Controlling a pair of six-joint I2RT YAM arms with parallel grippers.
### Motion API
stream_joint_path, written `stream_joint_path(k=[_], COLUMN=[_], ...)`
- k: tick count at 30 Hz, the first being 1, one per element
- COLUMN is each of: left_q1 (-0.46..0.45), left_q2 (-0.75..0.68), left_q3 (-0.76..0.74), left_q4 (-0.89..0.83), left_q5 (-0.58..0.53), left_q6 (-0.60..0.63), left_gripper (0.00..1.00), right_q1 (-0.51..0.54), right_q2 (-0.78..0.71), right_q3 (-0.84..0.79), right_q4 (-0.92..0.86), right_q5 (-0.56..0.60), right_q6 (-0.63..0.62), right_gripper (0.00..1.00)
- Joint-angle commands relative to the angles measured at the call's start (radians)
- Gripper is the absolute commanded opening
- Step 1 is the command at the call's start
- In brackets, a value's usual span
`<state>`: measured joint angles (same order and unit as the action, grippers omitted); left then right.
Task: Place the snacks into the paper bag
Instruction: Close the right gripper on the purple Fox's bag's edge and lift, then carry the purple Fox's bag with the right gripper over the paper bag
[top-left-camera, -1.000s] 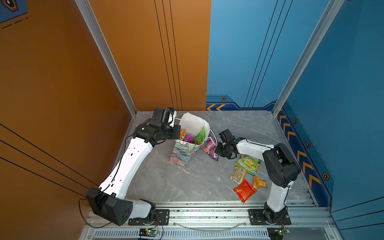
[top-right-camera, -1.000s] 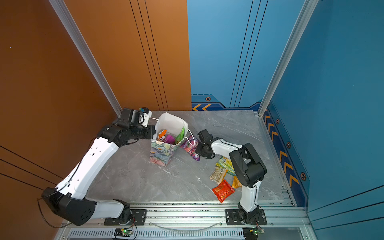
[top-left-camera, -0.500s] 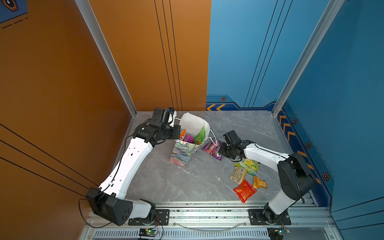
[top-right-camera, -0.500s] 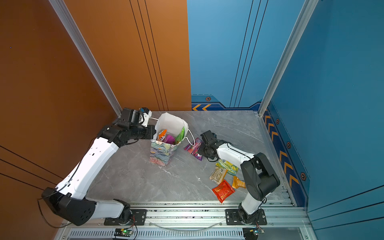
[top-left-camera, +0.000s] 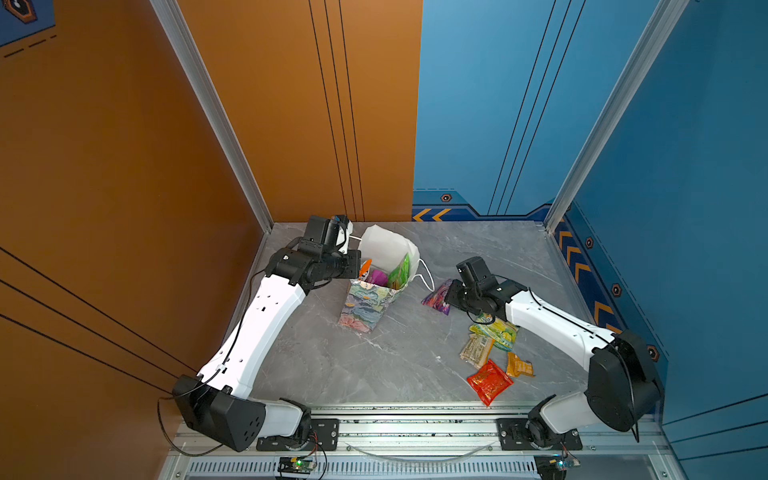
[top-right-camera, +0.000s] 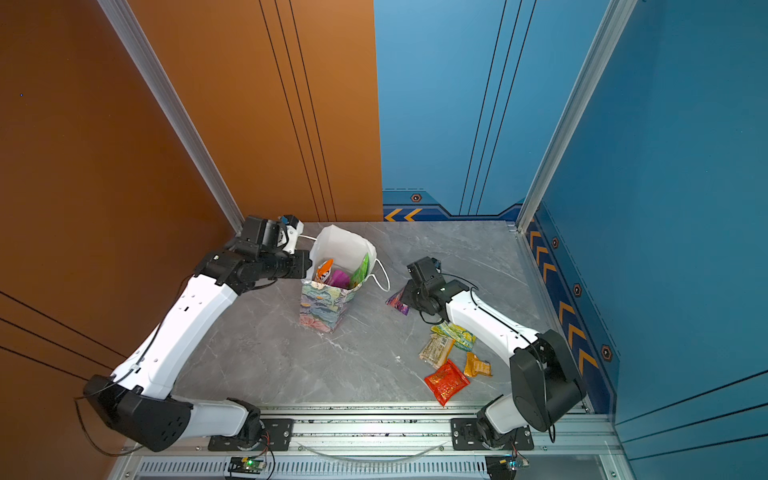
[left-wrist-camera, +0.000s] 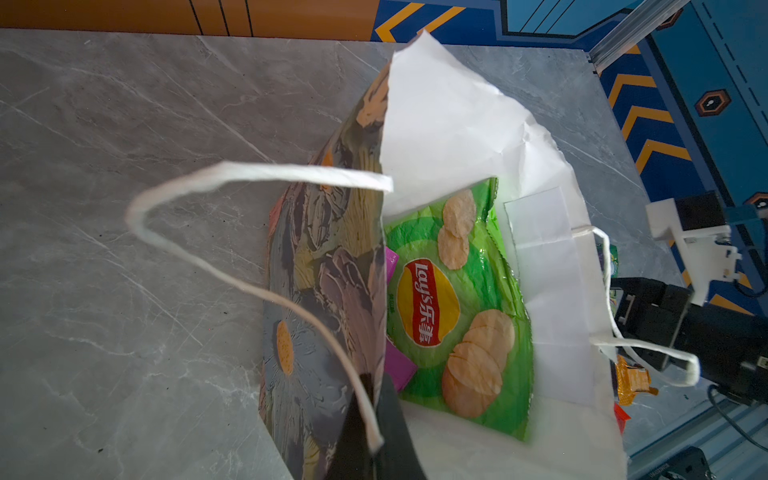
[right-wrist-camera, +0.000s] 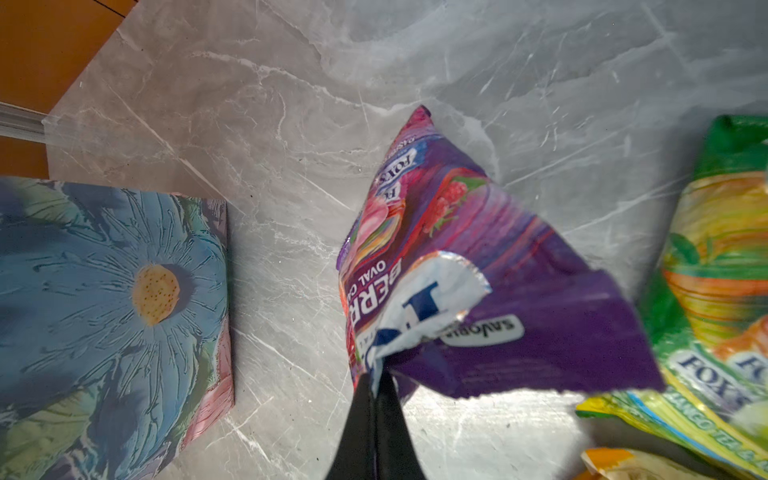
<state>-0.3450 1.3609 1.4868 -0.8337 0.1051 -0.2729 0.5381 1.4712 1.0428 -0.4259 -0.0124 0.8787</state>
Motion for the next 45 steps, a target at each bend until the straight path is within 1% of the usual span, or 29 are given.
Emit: stream_joint_path(k=[1, 11, 31, 38, 42, 45], left_q1=[0.002, 0.003, 0.003, 0.003, 0.003, 0.003], left_q2=[-0.016, -0.016, -0.014, -0.016, -0.018, -0.016], left_q3=[0.006, 0.006, 0.006, 0.006, 0.006, 0.006], left_q4=[0.026, 0.026, 0.026, 0.026, 0.026, 0.026], left_q5=[-0.004, -0.004, 0.001, -0.002, -0.004, -0.002], left_q6=[0.009, 0.009, 0.009, 0.009, 0.01, 0.009], left_gripper=[0.04, 0.04, 0.04, 0.04, 0.04, 0.04], right_q1=[0.006, 0.006, 0.003, -0.023, -0.032, -0.043], right_q2=[-0.033, -0.069, -0.229, -0.218, -0.226, -0.221], right_q3=[0.037, 0.043, 0.108, 0.171, 0.2, 0.258], right_q4=[-0.043, -0.044, -0.103, -0.159, -0.17, -0.198], right_q5=[0.055, 0.063, 0.171, 0.134, 0.135, 0.137], right_q6=[-0.032, -0.041, -0.122, -0.14, -0.154, -0.175], right_gripper=[0.0, 0.0, 0.0, 0.0, 0.0, 0.0])
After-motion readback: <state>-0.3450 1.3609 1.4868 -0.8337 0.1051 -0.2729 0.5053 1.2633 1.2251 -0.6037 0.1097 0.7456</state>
